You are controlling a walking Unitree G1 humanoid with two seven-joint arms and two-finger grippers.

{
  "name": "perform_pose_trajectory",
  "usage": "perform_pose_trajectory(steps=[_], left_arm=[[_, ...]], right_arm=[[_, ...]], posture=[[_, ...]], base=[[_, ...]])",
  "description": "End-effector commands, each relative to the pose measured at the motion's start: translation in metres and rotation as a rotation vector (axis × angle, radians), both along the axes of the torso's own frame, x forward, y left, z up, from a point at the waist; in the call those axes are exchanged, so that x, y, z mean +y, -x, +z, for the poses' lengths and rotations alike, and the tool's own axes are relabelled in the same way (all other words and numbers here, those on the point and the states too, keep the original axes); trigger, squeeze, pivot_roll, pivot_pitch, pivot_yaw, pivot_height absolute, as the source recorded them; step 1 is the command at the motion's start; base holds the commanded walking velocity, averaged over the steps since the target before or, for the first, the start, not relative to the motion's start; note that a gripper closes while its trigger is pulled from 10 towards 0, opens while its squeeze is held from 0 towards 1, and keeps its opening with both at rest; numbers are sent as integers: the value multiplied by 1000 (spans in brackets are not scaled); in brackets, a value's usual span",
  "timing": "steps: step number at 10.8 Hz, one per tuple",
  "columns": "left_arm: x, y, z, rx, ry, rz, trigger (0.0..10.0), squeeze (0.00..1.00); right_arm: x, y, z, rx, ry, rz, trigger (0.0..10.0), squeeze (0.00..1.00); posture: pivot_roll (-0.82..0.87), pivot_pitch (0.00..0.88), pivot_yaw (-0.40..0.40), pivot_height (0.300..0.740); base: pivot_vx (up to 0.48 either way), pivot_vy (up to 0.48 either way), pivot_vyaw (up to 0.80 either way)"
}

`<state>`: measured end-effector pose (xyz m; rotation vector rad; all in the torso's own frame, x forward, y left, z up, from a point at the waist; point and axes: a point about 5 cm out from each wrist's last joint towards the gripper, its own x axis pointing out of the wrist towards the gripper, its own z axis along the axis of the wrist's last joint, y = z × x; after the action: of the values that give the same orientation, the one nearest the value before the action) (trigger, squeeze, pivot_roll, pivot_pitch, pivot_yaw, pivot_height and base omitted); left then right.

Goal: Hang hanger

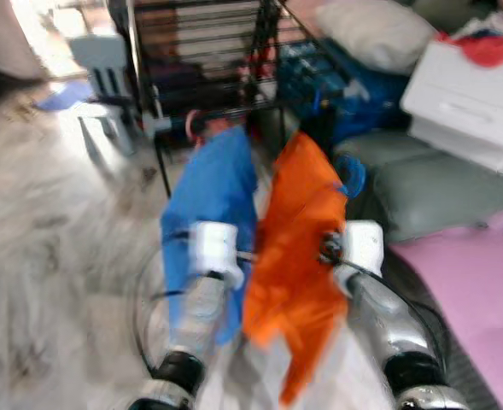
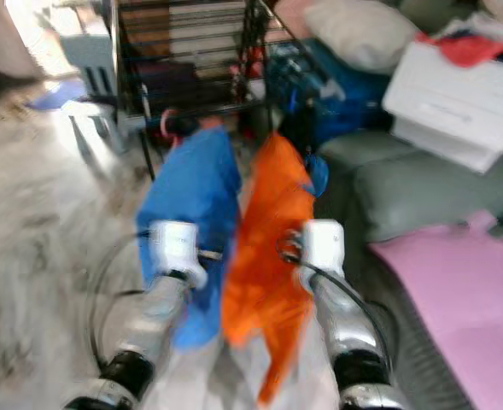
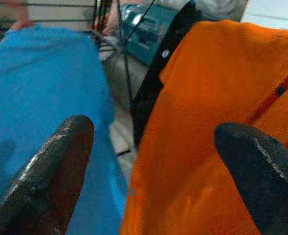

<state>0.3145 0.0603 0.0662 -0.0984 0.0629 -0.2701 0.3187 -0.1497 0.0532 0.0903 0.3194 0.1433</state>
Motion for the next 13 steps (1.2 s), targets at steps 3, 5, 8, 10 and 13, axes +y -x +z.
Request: perform_pose_trajectory(steps=[3,5,8,10,13], left_arm=[[13,-2,-4,23,-20,48,10000,0],[12,-1,-4,17,-32,44,10000,0],[11,0,-5,19,-43,34,10000,0],[10,1,-8,31,-52,32,10000,0],[11,1,-9,37,-65,32,10000,0]], right_arm=[[29,2,-4,46,-20,129,10000,0],[30,4,-6,58,-15,134,10000,0],[0,-4,3,3,44,-48,10000,0],[-5,-4,2,10,55,-52,10000,0],[-16,-10,7,-8,97,-137,10000,0]], posture=[[-99,0,-7,740],[-101,0,-10,740],[-107,0,-11,740],[-112,2,-8,740],[-109,5,-12,740]], base=[[186,401,0],[0,426,0],[320,241,0],[435,0,0],[471,0,0]])
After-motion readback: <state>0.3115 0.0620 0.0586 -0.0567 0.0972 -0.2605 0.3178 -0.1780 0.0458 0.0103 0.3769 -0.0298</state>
